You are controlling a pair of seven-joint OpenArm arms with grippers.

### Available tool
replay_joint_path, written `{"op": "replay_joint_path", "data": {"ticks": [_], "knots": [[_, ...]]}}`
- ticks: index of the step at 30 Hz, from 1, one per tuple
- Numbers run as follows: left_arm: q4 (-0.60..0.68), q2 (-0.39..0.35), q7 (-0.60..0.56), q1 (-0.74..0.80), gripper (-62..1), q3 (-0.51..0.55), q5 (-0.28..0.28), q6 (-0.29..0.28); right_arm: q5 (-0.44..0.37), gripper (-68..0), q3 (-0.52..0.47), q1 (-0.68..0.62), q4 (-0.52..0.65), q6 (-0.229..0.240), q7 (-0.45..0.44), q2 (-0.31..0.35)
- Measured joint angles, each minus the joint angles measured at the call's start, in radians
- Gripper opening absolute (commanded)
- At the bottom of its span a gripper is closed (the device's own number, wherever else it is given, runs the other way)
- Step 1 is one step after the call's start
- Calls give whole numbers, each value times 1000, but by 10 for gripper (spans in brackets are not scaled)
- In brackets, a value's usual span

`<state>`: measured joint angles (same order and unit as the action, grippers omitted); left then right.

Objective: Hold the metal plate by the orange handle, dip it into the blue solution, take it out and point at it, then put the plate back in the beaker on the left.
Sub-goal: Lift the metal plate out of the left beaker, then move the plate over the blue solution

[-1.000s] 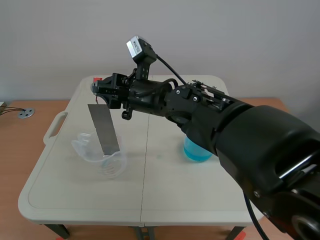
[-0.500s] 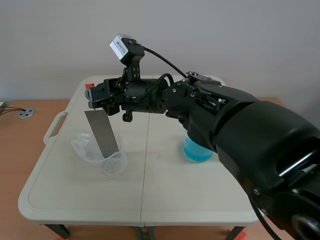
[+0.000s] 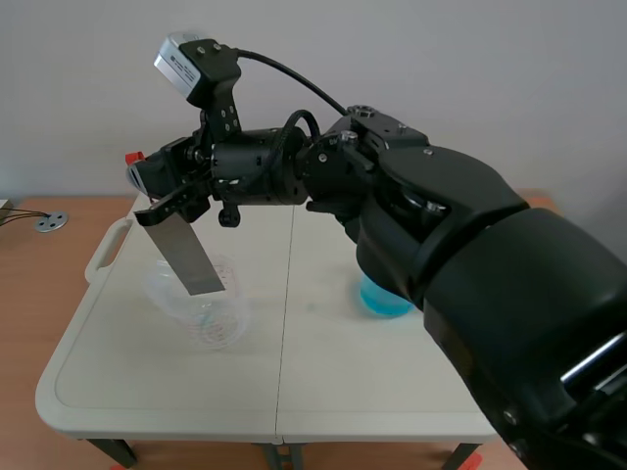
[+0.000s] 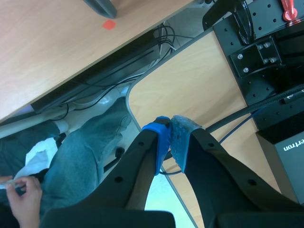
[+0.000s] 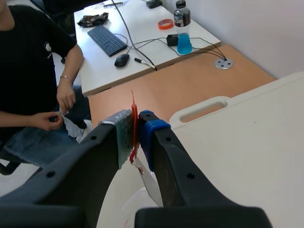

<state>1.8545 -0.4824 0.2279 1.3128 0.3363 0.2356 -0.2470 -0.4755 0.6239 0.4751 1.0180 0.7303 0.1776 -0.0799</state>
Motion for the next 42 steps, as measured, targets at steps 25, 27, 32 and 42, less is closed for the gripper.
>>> {"op": "replay_joint_path", "data": {"ticks": [25, 27, 32, 42], "knots": [[0, 0, 0, 0, -590, 0, 0, 0, 38, -660, -52, -44, 264, 0, 163, 5], [0, 0, 0, 0, -590, 0, 0, 0, 19, -660, -61, -44, 296, 0, 176, 15], [0, 0, 0, 0, -590, 0, 0, 0, -57, -660, -66, -44, 408, 1, 228, 60], [0, 0, 0, 0, -590, 0, 0, 0, -184, -660, -151, -72, 610, -5, 315, 167]]}}
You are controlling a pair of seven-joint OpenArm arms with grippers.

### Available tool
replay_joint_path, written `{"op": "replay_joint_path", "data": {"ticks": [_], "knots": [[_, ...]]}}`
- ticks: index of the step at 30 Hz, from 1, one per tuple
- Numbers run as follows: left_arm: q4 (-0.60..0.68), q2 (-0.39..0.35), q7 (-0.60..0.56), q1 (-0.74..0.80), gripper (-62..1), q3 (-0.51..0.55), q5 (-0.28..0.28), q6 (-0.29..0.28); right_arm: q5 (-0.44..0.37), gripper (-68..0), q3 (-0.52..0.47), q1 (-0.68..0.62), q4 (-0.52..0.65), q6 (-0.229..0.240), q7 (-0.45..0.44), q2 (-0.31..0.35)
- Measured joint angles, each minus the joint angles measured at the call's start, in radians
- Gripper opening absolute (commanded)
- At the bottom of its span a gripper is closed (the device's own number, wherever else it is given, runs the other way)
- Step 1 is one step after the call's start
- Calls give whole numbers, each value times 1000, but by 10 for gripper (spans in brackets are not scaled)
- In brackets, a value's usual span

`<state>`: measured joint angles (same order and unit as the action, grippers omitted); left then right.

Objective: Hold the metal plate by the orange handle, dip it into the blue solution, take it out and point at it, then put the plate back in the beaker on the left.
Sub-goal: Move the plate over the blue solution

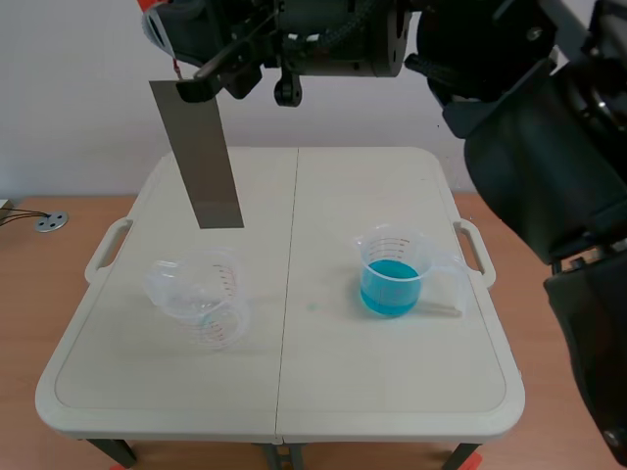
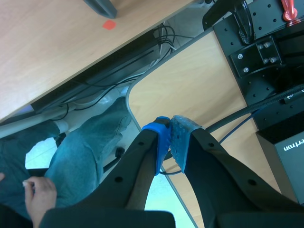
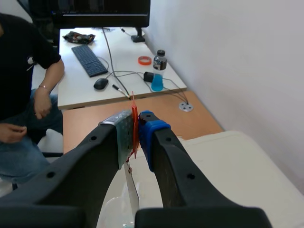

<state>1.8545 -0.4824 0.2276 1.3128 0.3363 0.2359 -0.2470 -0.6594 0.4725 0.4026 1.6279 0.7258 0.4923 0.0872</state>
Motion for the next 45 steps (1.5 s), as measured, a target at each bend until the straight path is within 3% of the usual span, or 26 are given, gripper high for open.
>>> {"op": "replay_joint_path", "data": {"ticks": [12, 16, 20, 29, 35, 39, 45], "knots": [[0, -3, -11, -85, -590, 0, -2, 0, -154, -660, -153, -85, 126, -5, 123, 112], [0, -3, -8, -152, -590, 0, -48, 0, -214, -660, -214, -85, 126, -19, 161, 152], [0, -3, 2, -242, -590, 0, -79, 0, -258, -660, -264, -85, 126, -24, 173, 193], [0, -3, 8, -502, -590, 0, -79, -5, -323, -660, -346, -85, 126, -30, 213, 269], [0, -3, 9, -686, -590, -3, -79, -21, -349, -661, -405, -88, 126, -30, 217, 282], [0, -3, 55, -814, -590, -62, -79, -91, -349, -661, -419, -88, 124, -30, 225, 282], [-3, -3, 83, -977, -590, -238, -79, -95, -352, -661, -419, -88, 77, -30, 226, 282]]}}
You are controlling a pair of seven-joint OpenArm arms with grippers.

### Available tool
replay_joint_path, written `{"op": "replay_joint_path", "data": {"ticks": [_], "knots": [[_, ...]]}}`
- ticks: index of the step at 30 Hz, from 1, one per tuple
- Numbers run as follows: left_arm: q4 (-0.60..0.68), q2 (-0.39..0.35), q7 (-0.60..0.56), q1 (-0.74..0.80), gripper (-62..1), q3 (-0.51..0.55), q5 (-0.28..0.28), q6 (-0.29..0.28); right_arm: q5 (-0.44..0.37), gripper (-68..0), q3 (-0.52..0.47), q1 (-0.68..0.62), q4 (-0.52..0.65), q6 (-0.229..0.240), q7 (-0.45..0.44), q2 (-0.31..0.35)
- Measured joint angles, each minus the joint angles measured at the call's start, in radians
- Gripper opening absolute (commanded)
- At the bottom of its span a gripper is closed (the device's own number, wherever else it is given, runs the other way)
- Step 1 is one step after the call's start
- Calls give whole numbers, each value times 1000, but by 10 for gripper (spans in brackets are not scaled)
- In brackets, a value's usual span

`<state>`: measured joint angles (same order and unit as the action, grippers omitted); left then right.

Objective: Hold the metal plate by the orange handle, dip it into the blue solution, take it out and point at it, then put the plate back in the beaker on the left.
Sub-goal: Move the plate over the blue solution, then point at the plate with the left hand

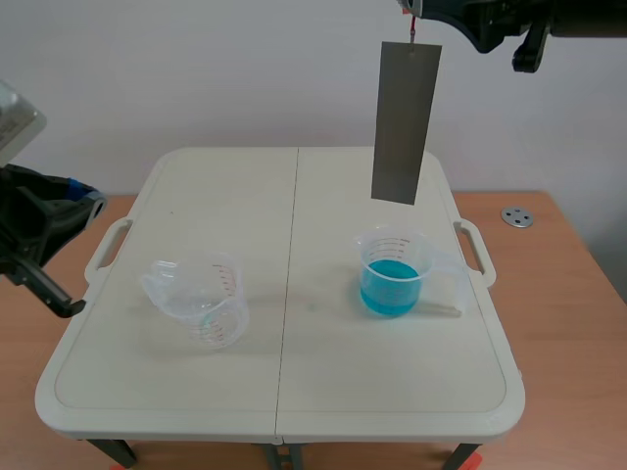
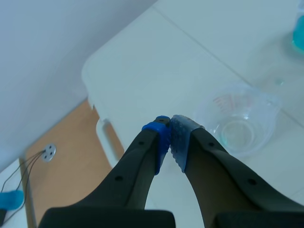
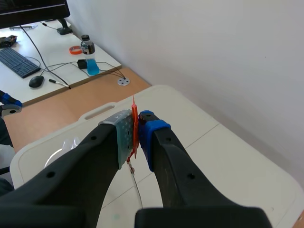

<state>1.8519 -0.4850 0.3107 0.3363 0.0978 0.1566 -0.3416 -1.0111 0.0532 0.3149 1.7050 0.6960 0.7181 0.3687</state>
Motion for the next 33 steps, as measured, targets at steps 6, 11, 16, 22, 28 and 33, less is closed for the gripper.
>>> {"op": "replay_joint_path", "data": {"ticks": [6, 11, 16, 22, 28, 33], "knots": [[-95, 0, 15, -186, -590, -209, 0, 0, 0, -661, 0, 0, -56, 0, 2, 0], [-220, 13, 15, -330, -590, -347, 0, 0, 0, -661, 0, 0, -81, 1, 2, 0], [-336, 52, 15, -438, -590, -436, 0, 0, 0, -661, -10, 0, -89, 3, 2, 0], [-459, 120, 14, -536, -590, -494, -1, -43, 0, -661, -43, 0, -89, 4, 2, 0], [-563, 199, 15, -620, -590, -533, -20, -79, 0, -661, -43, 0, -89, 4, 2, 0], [-636, 251, 15, -676, -590, -565, -26, -79, 0, -661, -43, 0, -89, 4, 2, 0]]}}
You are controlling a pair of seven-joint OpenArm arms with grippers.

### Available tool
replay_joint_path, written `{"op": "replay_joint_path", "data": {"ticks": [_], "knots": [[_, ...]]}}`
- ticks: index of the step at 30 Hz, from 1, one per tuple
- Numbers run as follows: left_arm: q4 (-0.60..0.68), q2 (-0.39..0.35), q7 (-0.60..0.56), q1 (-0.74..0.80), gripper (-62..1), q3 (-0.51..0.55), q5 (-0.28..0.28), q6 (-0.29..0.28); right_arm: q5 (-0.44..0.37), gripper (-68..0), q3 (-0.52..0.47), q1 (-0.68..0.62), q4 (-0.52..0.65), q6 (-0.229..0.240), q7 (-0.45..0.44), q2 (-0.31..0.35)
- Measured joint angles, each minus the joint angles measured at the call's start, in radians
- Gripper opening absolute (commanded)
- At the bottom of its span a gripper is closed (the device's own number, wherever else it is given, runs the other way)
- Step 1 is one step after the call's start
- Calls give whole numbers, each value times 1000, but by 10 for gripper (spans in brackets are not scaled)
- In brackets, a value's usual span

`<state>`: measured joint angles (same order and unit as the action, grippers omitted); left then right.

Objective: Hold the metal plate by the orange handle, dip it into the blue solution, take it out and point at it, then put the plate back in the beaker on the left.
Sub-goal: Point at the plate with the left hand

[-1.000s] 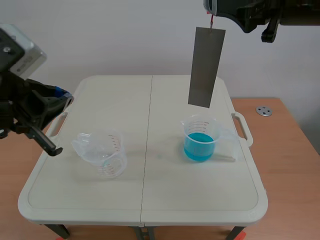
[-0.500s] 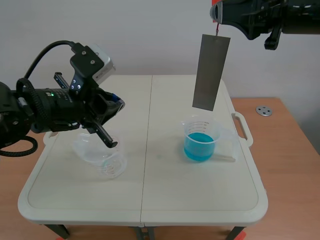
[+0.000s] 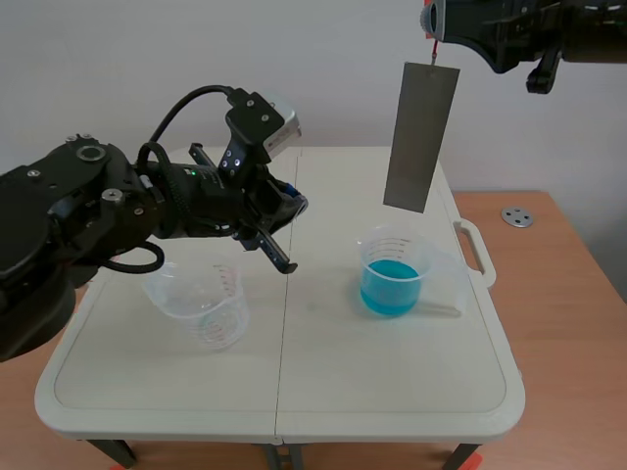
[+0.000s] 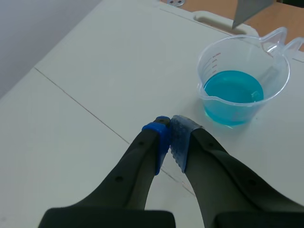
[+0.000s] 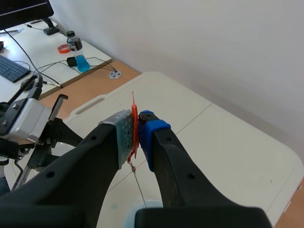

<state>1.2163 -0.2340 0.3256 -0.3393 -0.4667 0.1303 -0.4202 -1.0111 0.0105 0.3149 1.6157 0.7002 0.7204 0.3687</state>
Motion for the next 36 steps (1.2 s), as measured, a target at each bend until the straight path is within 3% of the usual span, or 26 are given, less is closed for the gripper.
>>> {"op": "replay_joint_path", "data": {"ticks": [8, 20, 24, 36], "knots": [[-93, 63, -1, -90, -590, -37, -52, 1, 0, -661, 0, 0, 0, 0, 0, 0], [-210, 138, -18, -153, -590, -105, -54, 0, 0, -661, 0, 0, 0, 0, 0, 0], [-223, 170, -43, -185, -590, -129, -82, 1, 0, -661, 0, 0, 0, 0, 0, 0], [-223, 192, -50, -192, -590, -133, -85, 1, 0, -661, 0, 0, 0, 0, 0, 0]]}}
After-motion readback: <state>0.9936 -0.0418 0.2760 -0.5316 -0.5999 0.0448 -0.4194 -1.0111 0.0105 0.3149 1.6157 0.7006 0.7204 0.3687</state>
